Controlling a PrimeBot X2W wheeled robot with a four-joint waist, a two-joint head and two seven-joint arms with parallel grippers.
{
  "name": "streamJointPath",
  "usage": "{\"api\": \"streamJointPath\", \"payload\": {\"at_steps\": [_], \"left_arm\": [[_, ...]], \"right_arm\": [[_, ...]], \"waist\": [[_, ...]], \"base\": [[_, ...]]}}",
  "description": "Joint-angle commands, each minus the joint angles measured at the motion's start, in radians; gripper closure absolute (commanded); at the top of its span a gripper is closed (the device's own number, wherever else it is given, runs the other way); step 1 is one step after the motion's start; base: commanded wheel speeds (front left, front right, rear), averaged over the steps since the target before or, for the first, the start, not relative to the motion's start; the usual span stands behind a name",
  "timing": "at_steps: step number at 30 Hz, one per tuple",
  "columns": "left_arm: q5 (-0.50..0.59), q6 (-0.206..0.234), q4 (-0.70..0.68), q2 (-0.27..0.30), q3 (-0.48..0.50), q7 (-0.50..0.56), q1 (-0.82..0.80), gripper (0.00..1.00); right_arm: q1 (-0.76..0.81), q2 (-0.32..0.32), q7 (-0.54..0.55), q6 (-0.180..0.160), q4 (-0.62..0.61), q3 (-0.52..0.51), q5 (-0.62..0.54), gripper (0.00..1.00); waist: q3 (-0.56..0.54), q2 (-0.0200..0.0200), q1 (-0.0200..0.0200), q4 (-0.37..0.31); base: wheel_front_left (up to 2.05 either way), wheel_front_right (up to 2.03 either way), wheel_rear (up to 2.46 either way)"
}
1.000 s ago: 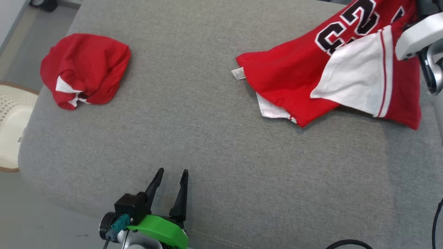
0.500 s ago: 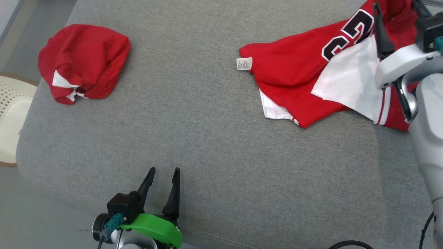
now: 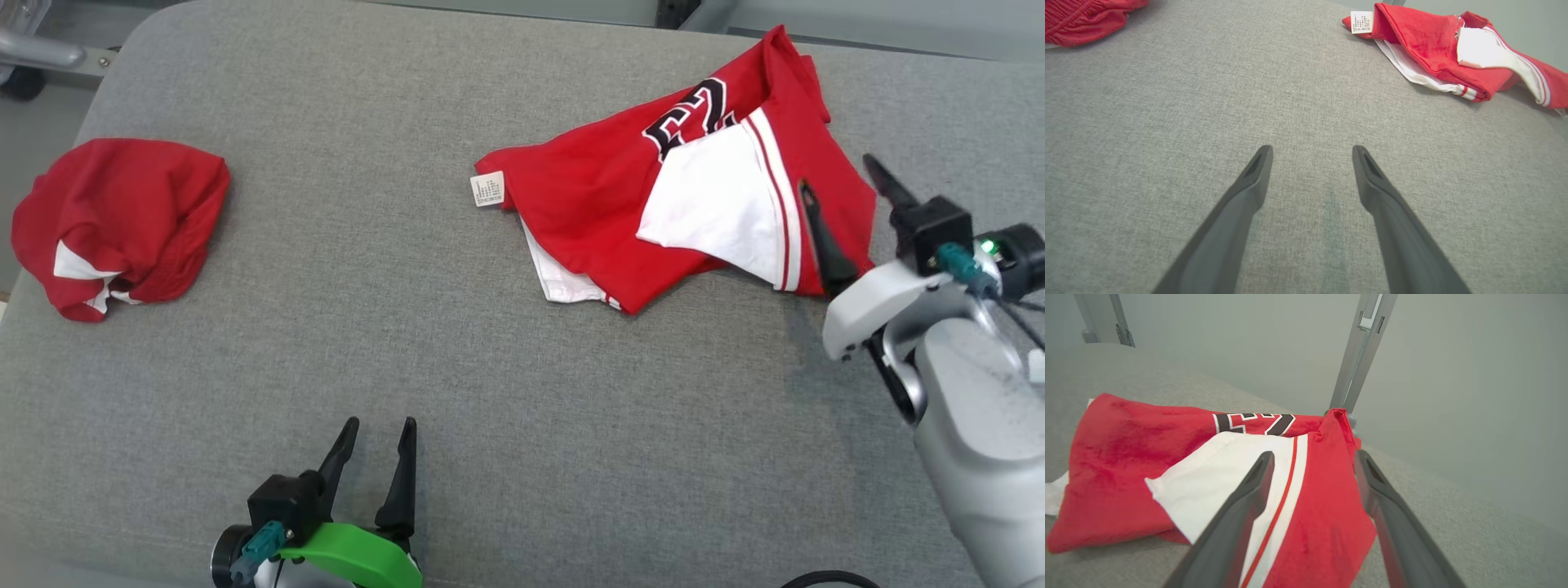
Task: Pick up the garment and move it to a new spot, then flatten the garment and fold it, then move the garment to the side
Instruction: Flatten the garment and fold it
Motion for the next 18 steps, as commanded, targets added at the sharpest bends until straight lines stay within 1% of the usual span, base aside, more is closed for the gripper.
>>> {"api": "streamJointPath", "payload": {"at_steps": [1,4,8,11,18], "left_arm": [[0.008,-0.004,0.002,0.003,0.005,-0.001,0.02,0.0],[0.006,-0.007,0.0,0.003,0.007,-0.001,0.023,0.0],[0.0,-0.011,-0.002,0.003,-0.001,-0.001,0.023,0.0],[-0.007,-0.01,-0.007,0.003,-0.01,-0.001,0.013,0.0],[-0.013,-0.003,-0.014,0.003,-0.018,-0.001,0.001,0.0]], "right_arm": [[0.045,0.002,-0.001,-0.002,-0.025,0.033,0.023,0.0],[0.098,0.005,-0.001,-0.002,-0.048,0.094,0.039,0.0],[0.133,0.001,-0.001,-0.002,-0.039,0.15,0.049,0.0],[0.138,-0.005,-0.001,-0.002,-0.02,0.172,0.044,0.0],[0.109,-0.011,-0.001,-0.002,0.038,0.176,0.001,0.0]], "waist": [[-0.022,0.0003,0.0,-0.019],[-0.022,0.0003,0.0,-0.016],[-0.012,0.0003,0.0,-0.005],[0.002,0.0003,0.0,0.009],[0.029,0.0003,0.0,0.042]], "base": [[0.0,0.0,0.0],[0.0,0.0,0.0],[0.0,0.0,0.0],[0.0,0.0,0.0],[0.0,0.0,0.0]]}}
